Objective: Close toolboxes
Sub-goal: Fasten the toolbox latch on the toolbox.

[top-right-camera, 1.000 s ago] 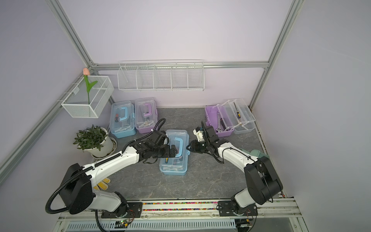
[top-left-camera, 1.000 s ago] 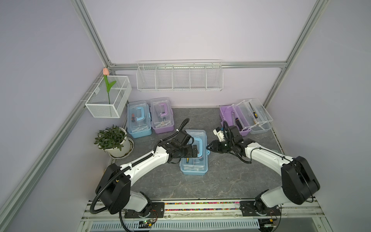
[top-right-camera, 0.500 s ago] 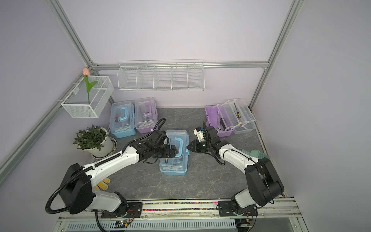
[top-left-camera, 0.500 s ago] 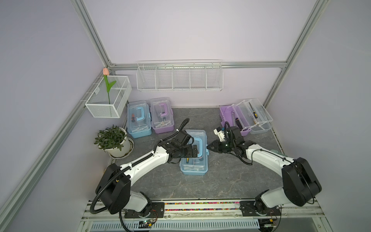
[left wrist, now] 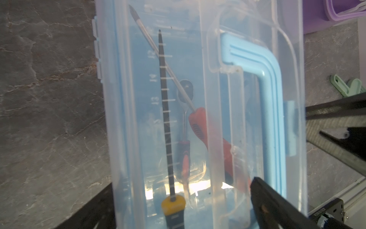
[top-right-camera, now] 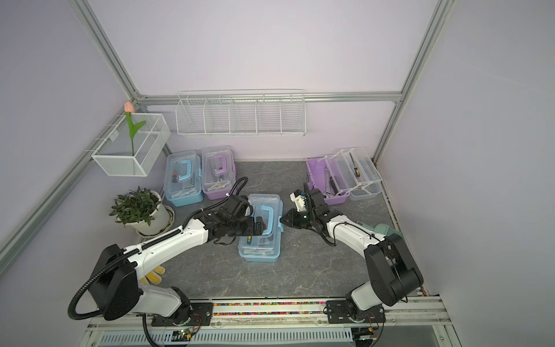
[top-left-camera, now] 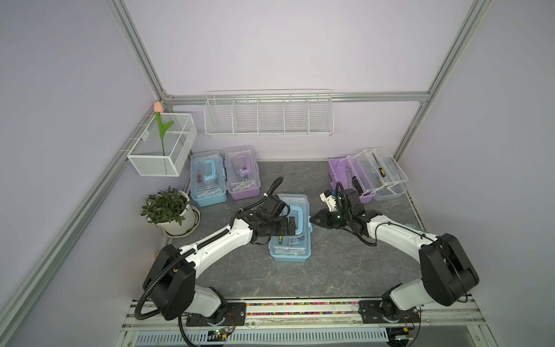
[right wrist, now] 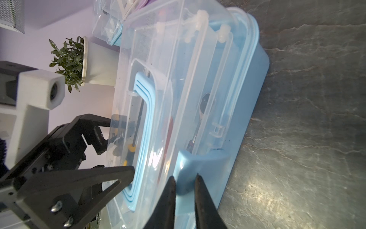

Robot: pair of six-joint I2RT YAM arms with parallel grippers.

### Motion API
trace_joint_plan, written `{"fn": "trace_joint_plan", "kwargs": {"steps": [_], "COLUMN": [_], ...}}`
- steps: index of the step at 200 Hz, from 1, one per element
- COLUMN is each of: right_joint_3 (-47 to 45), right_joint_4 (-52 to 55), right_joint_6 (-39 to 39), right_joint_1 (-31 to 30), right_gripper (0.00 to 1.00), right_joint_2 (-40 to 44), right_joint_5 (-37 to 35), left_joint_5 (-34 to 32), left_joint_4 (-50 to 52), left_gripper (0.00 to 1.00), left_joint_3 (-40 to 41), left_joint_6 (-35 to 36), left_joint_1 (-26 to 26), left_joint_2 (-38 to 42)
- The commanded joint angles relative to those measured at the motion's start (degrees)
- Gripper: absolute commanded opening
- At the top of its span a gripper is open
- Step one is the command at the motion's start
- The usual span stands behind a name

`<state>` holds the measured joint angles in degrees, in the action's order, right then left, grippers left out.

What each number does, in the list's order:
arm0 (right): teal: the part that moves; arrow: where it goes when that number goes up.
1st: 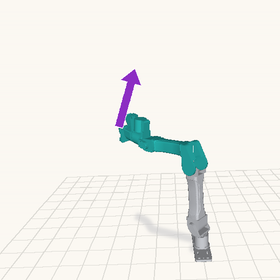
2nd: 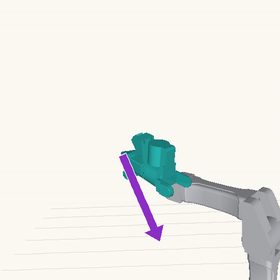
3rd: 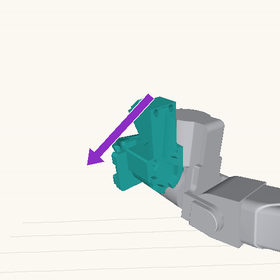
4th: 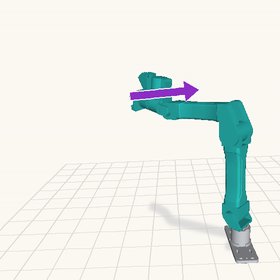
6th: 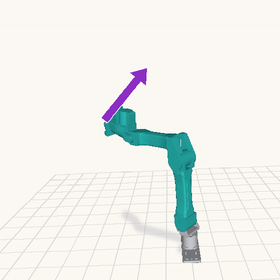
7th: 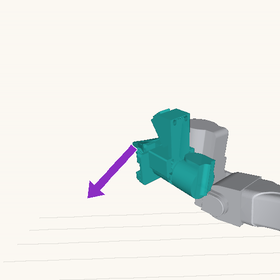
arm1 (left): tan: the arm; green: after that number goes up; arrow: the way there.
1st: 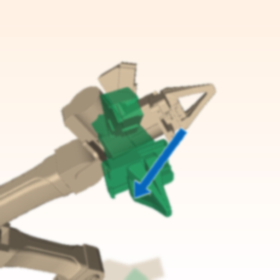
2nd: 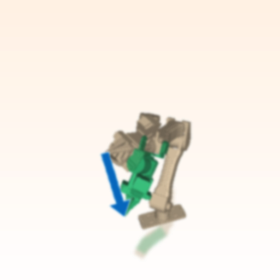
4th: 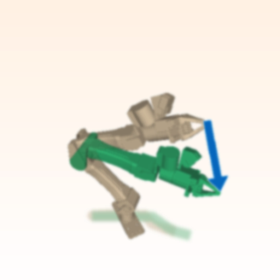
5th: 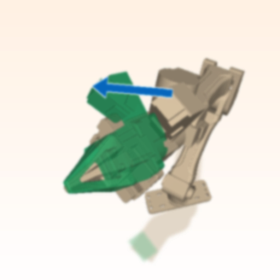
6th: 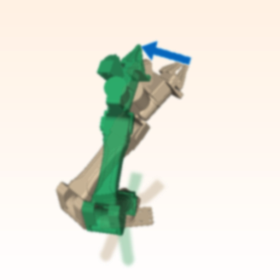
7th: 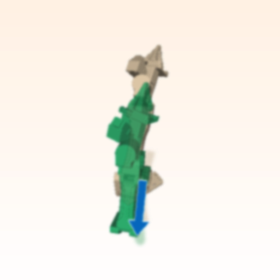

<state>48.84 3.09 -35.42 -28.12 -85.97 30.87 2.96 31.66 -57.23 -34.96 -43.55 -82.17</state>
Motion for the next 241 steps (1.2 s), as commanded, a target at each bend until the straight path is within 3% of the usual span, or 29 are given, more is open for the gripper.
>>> {"fn": "trace_joint_plan", "kwargs": {"steps": [1, 128, 241], "right_joint_3": [-1.28, -1.49, -0.74], "right_joint_4": [0.53, 2.33, 5.67], "right_joint_6": [-0.50, -0.83, -0.37], "right_joint_1": [-2.01, -6.34, -8.80], "right_gripper": [0.21, 0.17, 0.20], "right_joint_2": [-2.01, -3.76, -4.64], "right_joint_5": [1.97, -2.56, -5.58], "left_joint_5": [1.70, 3.59, 4.11], "left_joint_4": [3.07, 0.96, 0.02], "left_gripper": [1.00, 1.00, 1.00], "left_joint_3": [-0.04, -0.25, -0.42], "left_joint_6": [-0.26, -2.53, -2.16], "left_joint_1": [-0.53, -1.52, -1.52], "left_joint_2": [-0.18, 0.35, -0.27]}}
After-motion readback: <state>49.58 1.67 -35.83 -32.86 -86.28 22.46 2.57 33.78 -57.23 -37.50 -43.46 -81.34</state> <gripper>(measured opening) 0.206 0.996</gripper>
